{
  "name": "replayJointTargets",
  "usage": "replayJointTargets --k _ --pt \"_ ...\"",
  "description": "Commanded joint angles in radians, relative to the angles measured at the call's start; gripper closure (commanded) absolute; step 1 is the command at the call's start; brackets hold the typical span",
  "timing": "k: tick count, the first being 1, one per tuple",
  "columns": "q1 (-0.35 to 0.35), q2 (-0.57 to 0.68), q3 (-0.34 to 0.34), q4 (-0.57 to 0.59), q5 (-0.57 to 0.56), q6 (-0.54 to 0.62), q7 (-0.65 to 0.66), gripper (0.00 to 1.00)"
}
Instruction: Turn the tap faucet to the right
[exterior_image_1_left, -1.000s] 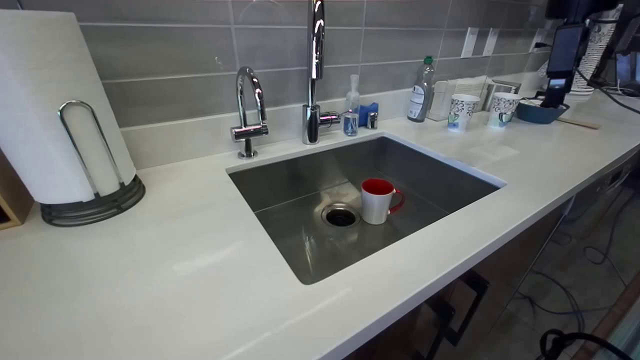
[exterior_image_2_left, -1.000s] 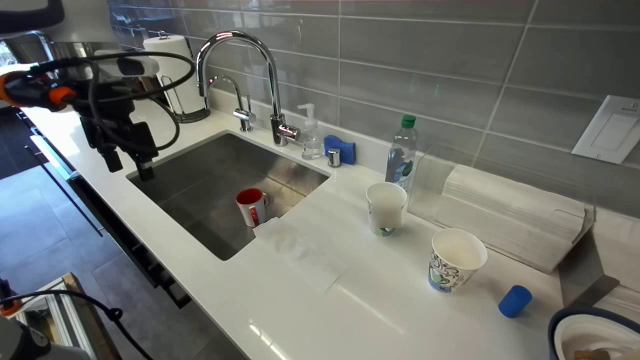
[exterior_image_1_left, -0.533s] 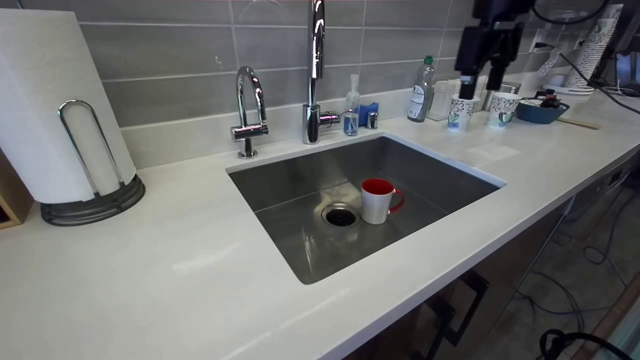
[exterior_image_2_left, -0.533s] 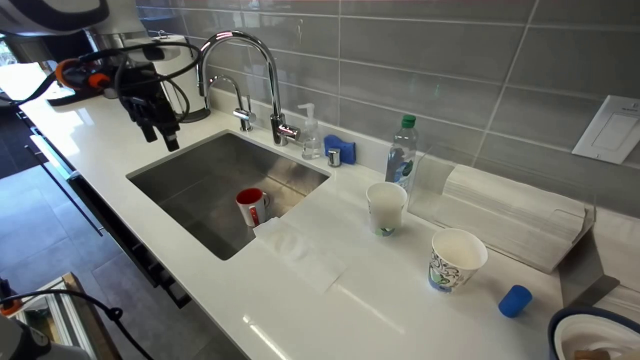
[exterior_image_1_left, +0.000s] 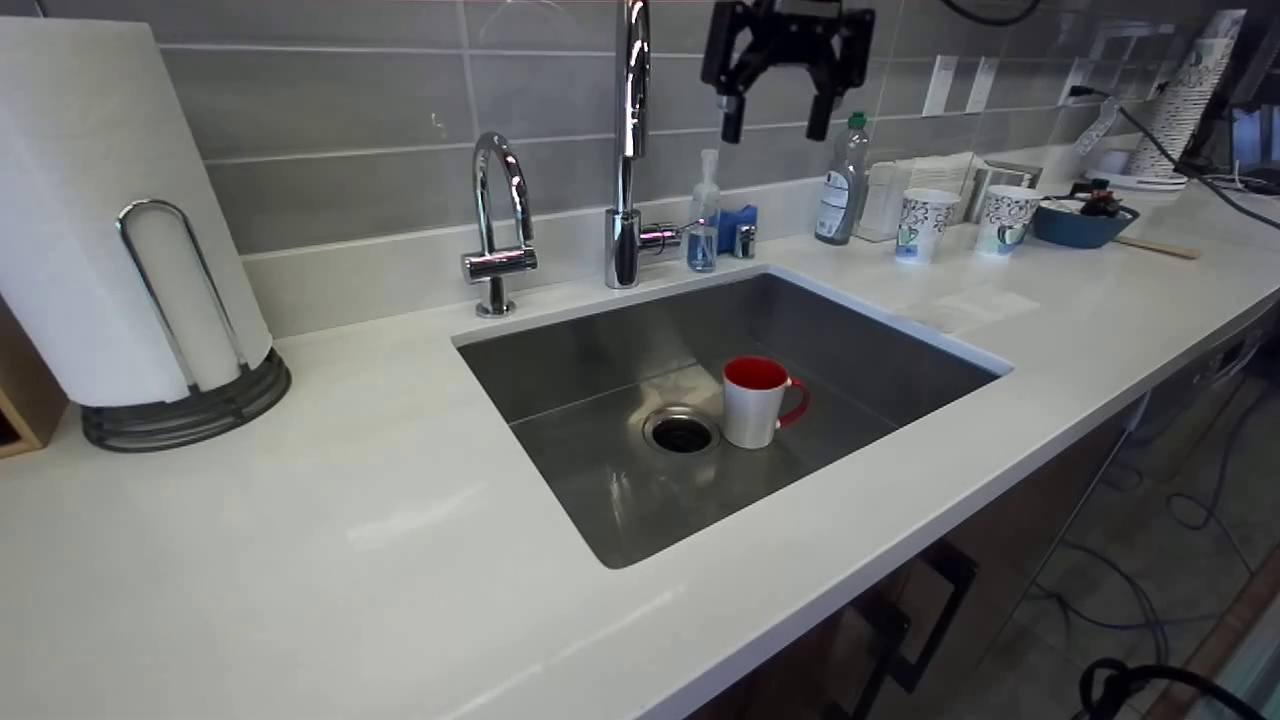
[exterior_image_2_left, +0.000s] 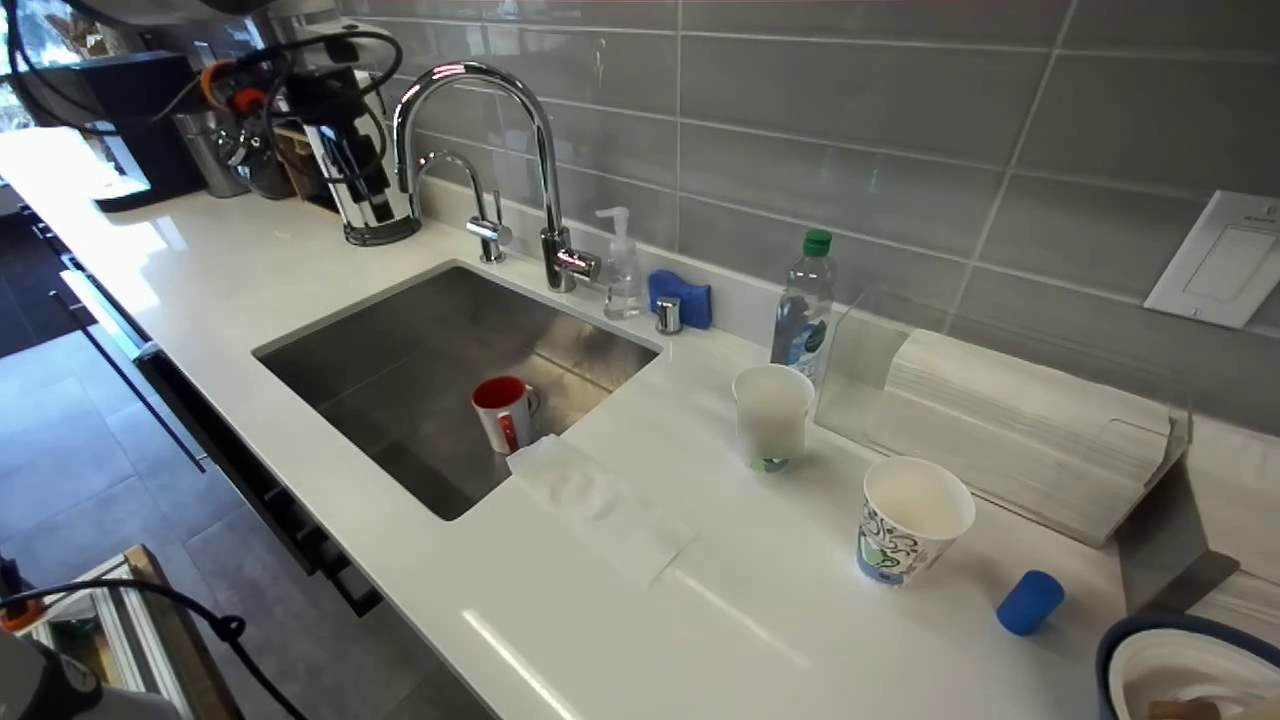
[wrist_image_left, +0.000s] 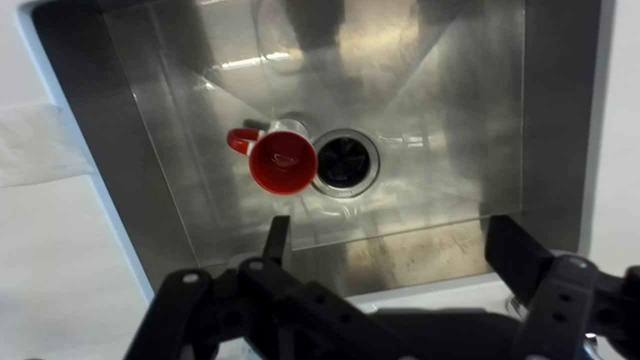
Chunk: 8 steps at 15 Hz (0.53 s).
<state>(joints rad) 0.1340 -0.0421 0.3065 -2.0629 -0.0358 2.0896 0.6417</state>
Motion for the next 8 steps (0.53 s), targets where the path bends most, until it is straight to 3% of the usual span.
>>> replayJointTargets --k 1,4,8 --pt "0.054 0.131 -0.012 0.184 -0.055 0.026 0.076 0.0" --pt "0.091 0.188 -0.025 0.265 -0.035 0.066 0.051 0.0" --pt "0.133 0.235 -0.055 0.314 -0.095 0.163 0.082 0.0"
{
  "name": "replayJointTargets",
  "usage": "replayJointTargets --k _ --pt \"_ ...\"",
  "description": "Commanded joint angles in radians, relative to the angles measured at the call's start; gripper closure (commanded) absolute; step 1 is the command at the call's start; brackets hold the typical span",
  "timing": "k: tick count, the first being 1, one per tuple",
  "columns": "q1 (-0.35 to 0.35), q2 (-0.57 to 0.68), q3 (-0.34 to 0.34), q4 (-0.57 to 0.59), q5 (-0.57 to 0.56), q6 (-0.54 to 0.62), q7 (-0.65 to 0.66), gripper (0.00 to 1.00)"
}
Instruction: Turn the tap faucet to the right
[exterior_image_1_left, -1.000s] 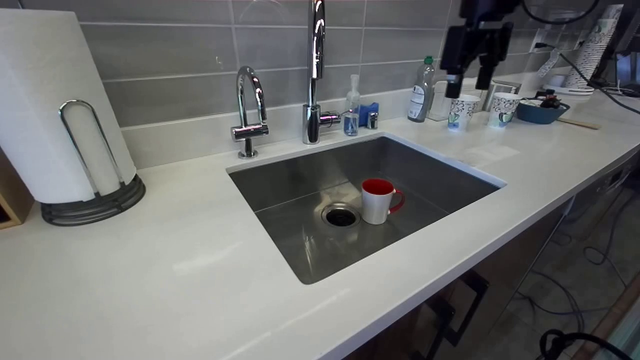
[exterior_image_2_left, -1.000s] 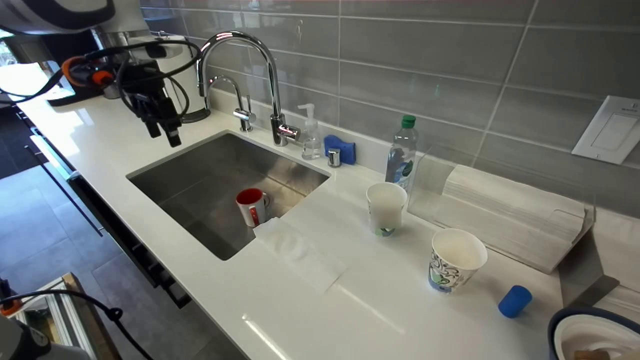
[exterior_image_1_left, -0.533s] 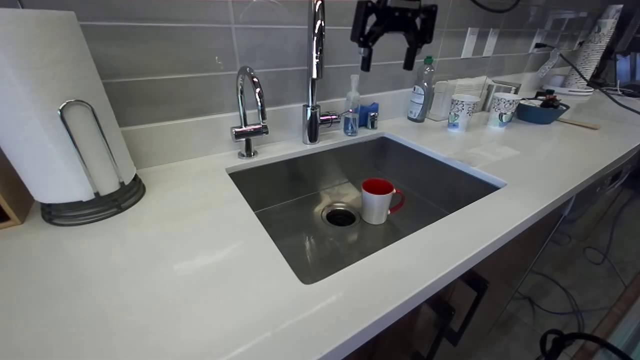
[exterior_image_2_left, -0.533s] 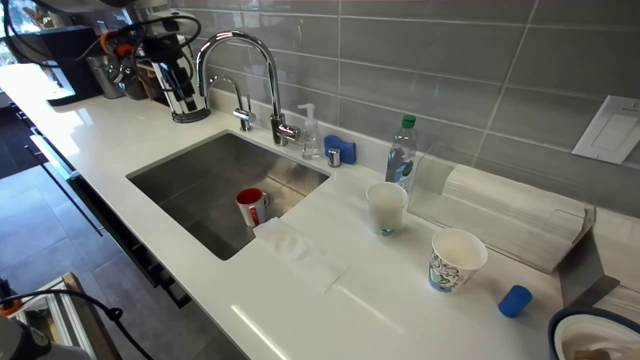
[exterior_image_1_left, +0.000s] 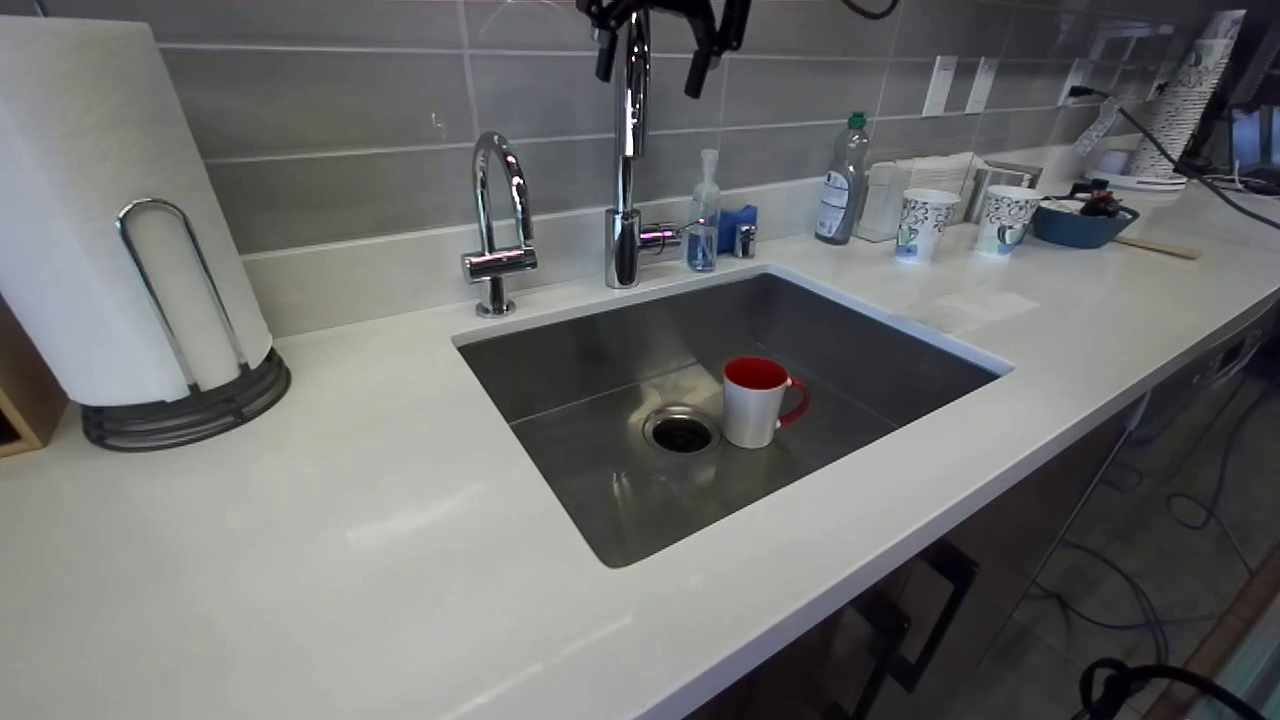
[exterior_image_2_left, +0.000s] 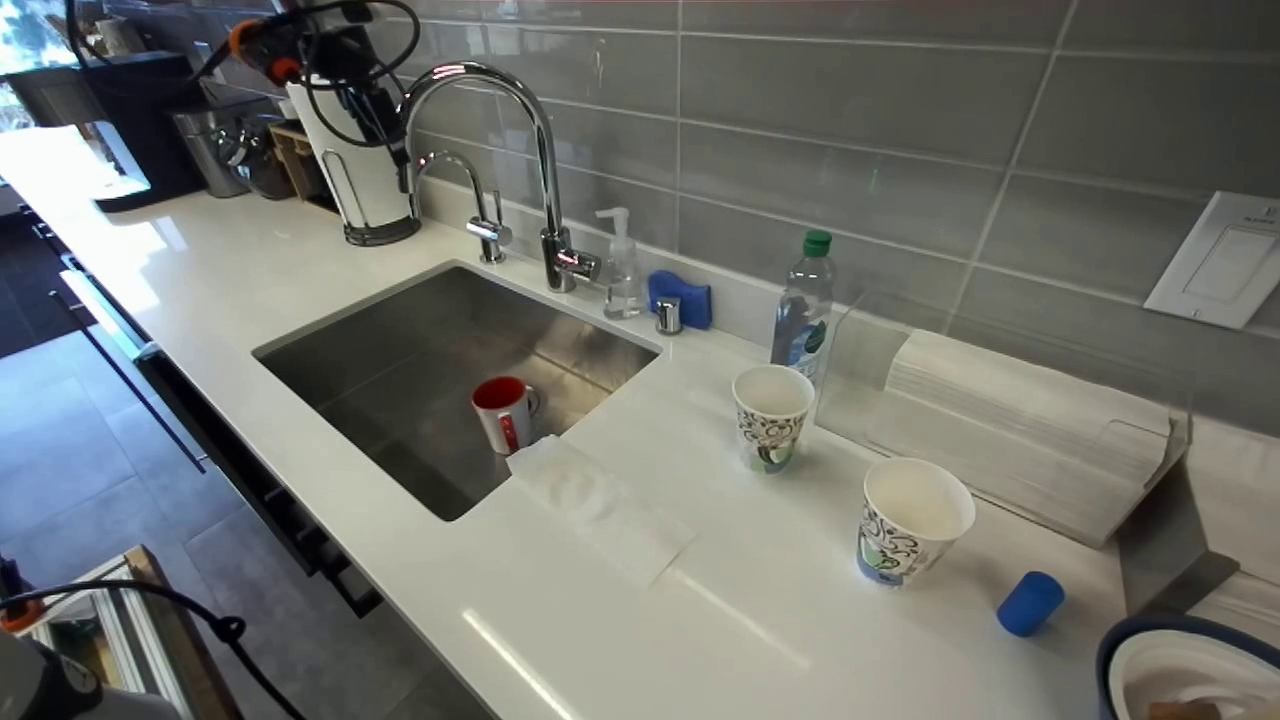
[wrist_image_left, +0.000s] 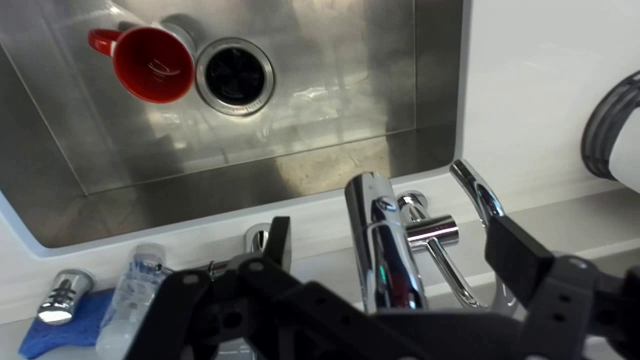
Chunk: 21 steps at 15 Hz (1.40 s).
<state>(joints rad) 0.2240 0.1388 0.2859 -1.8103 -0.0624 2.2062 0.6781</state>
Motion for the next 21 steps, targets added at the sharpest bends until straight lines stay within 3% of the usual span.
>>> replayJointTargets --k 1,13,21 --pt "0.052 0.061 -0.046 0.067 -0.092 0.054 0.054 0.0" --pt "0.083 0.018 -0.103 0.042 -0.23 -0.116 0.058 0.0" --pt "0.024 -0.102 -0.126 -0.055 -0.223 -0.116 -0.05 0.0"
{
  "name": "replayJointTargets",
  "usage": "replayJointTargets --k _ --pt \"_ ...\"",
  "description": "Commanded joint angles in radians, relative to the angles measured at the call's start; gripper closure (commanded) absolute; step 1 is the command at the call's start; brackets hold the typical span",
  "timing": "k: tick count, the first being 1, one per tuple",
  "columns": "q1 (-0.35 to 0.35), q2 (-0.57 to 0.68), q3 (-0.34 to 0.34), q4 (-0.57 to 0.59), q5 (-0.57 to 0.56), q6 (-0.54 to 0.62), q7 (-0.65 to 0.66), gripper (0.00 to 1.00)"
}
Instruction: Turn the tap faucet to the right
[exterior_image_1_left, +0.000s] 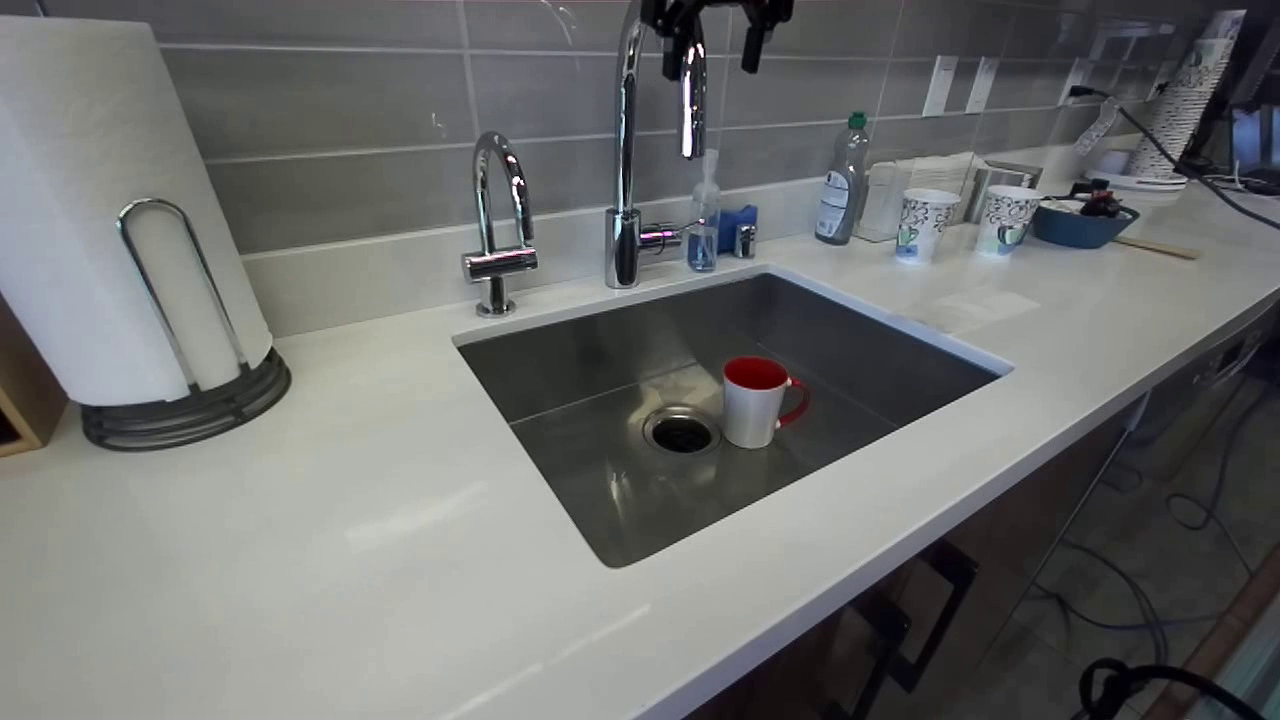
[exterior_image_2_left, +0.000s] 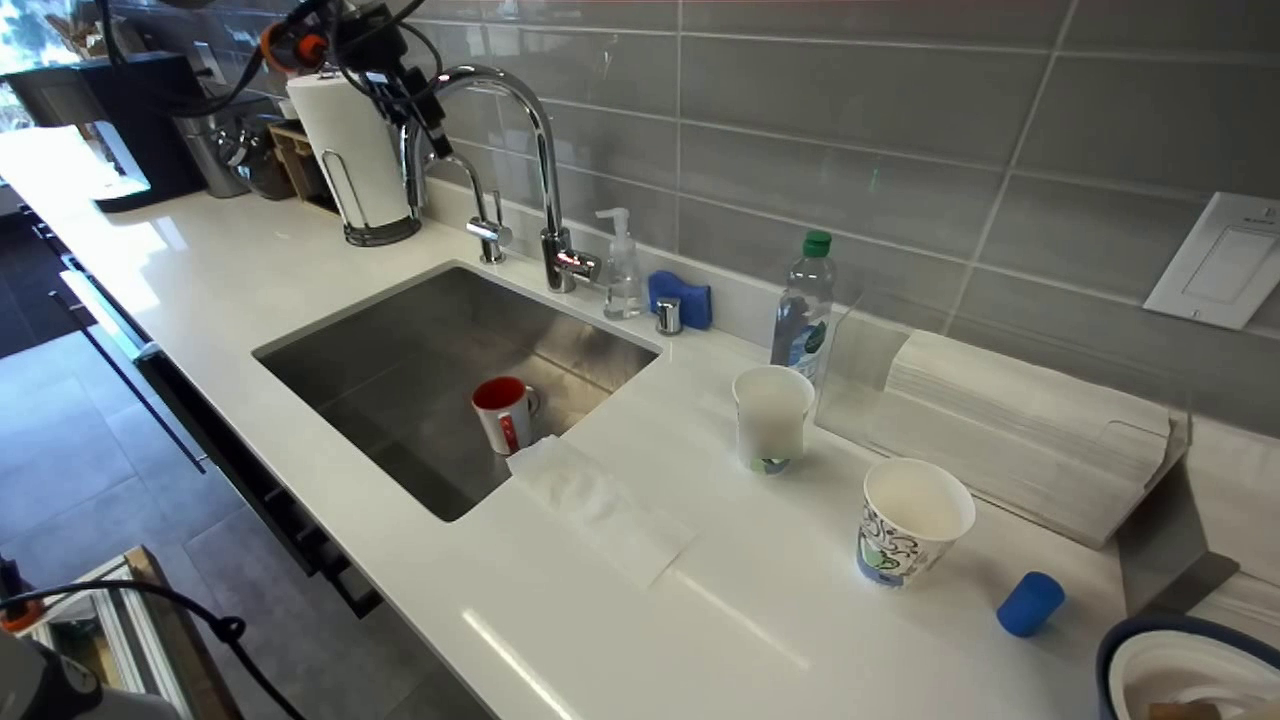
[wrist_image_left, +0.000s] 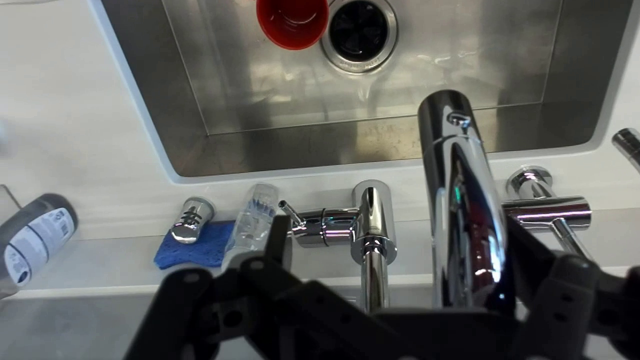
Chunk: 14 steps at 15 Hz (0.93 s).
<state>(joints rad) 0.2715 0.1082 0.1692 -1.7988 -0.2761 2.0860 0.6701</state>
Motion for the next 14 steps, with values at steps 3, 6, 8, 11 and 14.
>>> replayJointTargets --k 3,6,8,11,14 --pt "-0.053 -0.12 -0.018 -0.111 -0.004 0.007 -0.1 0.0" --pt "-0.082 -0.158 -0.023 -0.152 0.0 0.014 -0.154 0.0" --pt "-0.098 -0.177 -0.025 -0.178 -0.005 0.022 -0.181 0.0" --pt "-0.117 -0.199 -0.028 -0.208 -0.008 0.031 -0.211 0.0" --pt "-0.129 -0.213 -0.026 -0.226 0.01 0.036 -0.231 0.0"
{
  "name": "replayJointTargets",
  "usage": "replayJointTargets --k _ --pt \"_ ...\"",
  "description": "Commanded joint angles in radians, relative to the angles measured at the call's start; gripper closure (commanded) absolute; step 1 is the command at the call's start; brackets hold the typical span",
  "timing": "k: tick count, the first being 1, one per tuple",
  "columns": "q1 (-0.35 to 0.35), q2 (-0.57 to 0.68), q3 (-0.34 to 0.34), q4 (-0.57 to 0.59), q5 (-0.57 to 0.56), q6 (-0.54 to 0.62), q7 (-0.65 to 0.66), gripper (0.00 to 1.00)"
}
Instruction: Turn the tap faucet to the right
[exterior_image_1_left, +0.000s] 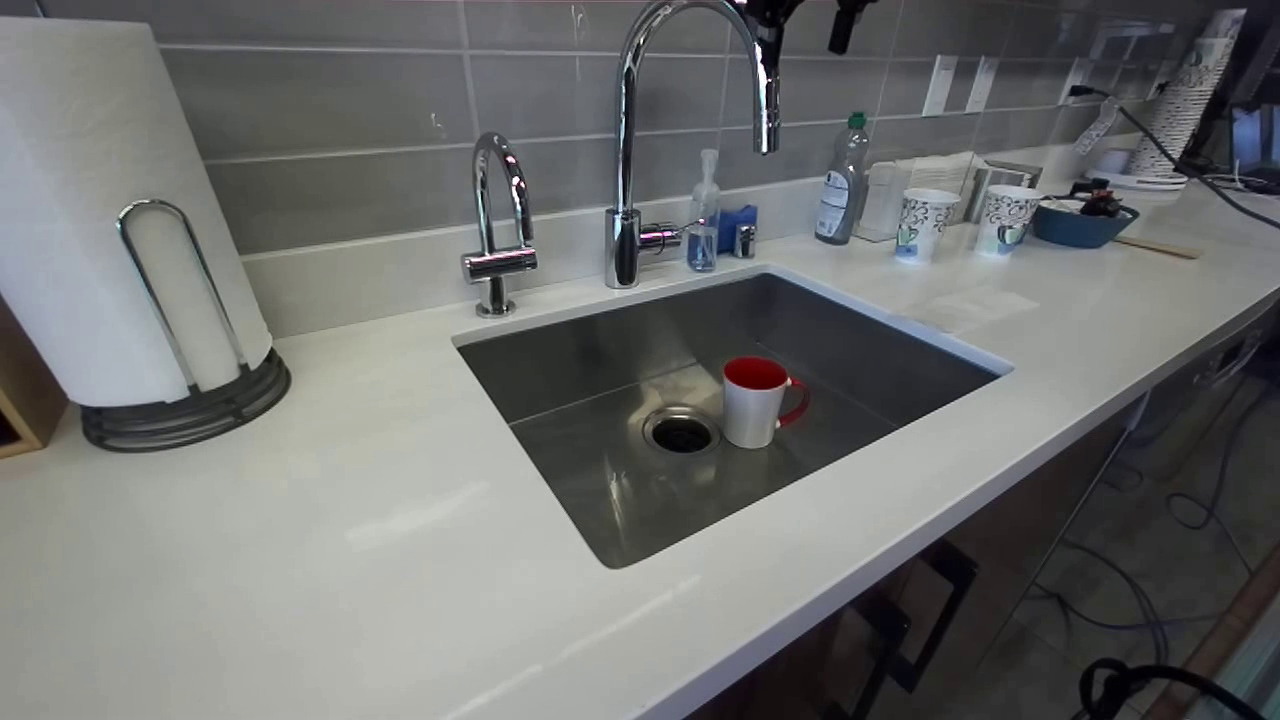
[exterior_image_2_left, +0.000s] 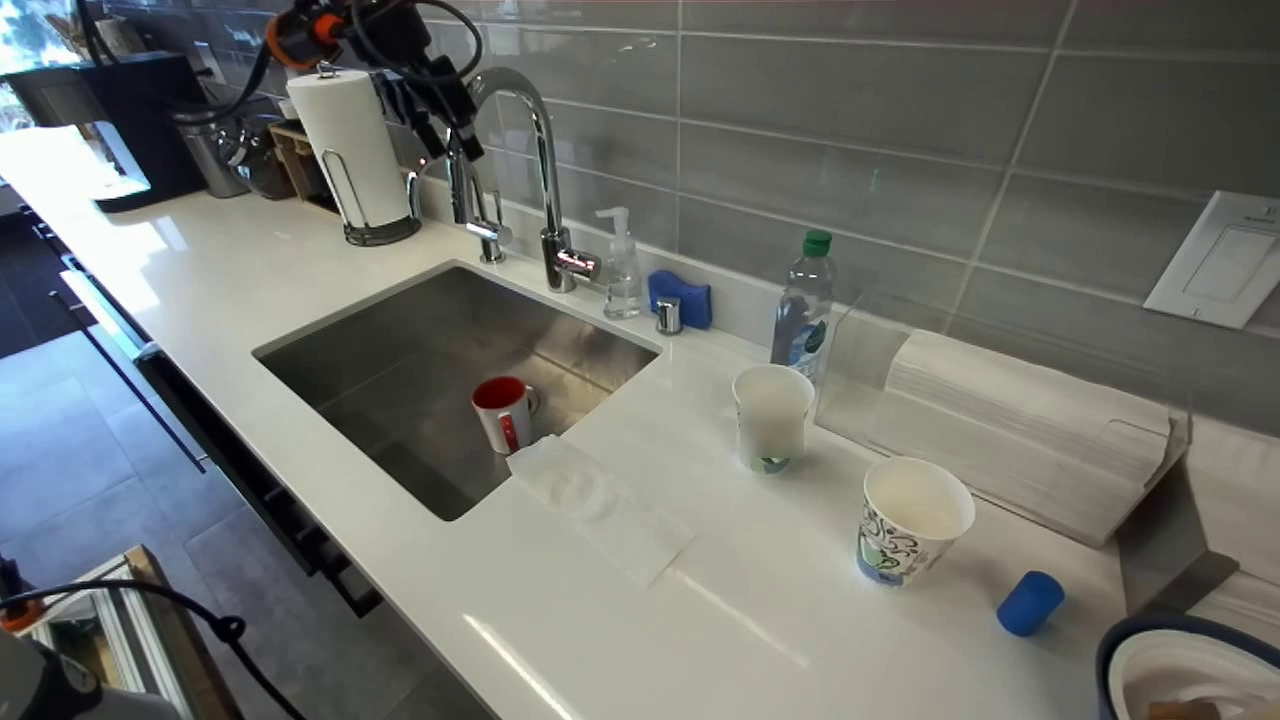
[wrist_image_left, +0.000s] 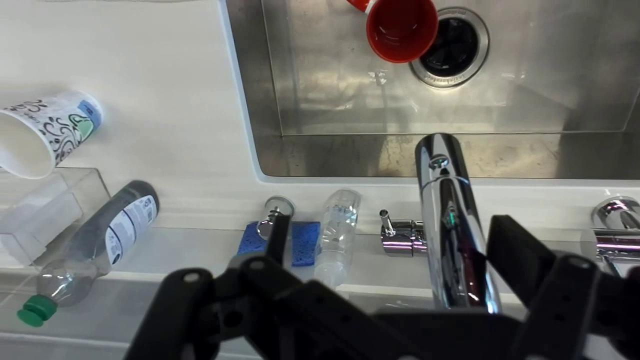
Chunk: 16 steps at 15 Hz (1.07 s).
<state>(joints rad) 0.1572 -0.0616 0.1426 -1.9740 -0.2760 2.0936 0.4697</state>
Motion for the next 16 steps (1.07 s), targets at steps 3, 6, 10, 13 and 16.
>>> replayJointTargets --k 3,6,10,13,16 --pt "-0.024 -0.048 0.003 -0.069 -0.023 0.048 -0.033 0.0" --pt "-0.03 -0.054 0.002 -0.084 -0.026 0.067 -0.044 0.0" --pt "-0.038 -0.054 0.002 -0.096 -0.043 0.099 -0.045 0.0" --pt "-0.045 -0.057 0.003 -0.109 -0.067 0.123 -0.038 0.0" --pt "-0.049 -0.06 0.003 -0.115 -0.065 0.134 -0.041 0.0"
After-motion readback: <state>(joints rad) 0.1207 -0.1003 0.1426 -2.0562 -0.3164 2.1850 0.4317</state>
